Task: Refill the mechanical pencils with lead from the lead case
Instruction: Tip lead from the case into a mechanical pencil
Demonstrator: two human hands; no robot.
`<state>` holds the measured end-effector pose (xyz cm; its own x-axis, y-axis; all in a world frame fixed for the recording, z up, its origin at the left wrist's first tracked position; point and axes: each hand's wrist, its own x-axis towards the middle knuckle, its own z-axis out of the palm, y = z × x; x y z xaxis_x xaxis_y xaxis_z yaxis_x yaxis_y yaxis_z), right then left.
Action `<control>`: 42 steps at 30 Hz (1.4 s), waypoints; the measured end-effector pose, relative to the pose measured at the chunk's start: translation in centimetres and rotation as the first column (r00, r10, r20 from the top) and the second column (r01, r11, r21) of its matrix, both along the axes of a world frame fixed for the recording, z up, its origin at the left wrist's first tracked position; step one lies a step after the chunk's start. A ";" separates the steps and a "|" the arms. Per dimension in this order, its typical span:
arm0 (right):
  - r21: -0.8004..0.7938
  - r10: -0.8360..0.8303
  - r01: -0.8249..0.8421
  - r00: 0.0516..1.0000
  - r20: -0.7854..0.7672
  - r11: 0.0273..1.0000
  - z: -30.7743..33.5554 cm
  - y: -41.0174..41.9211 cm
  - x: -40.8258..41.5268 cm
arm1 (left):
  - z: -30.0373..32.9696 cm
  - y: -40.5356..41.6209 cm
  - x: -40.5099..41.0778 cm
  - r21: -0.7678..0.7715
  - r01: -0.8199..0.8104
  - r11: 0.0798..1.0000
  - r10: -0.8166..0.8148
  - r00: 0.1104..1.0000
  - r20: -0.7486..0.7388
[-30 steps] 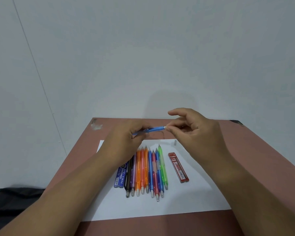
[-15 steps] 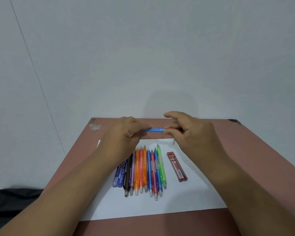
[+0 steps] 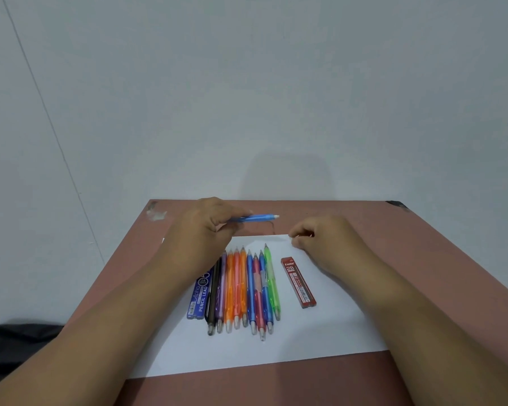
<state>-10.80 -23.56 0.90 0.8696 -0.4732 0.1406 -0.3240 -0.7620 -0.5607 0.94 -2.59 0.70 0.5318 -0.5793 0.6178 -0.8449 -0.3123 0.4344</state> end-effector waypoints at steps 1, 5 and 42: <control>-0.007 -0.008 0.008 1.000 -0.006 1.000 0.0 0.0 0.1 | 0.0 0.0 0.1 -0.002 -0.002 1.000 0.002 1.000 0.001; 0.139 -0.076 0.058 0.988 0.133 0.989 0.1 0.5 0.0 | -0.1 -0.1 0.1 -0.003 -0.007 1.000 0.007 1.000 0.000; 0.811 -0.113 -0.401 0.866 0.487 0.426 1.8 4.6 -0.9 | 0.9 -0.9 -2.9 -0.091 0.027 0.996 -0.022 0.998 0.055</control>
<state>-11.74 -18.92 2.69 0.9009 -0.4257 0.0848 0.1921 0.2158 -0.9574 -1.93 -3.53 1.64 0.4821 -0.5318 0.6963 -0.8750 -0.2520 0.4134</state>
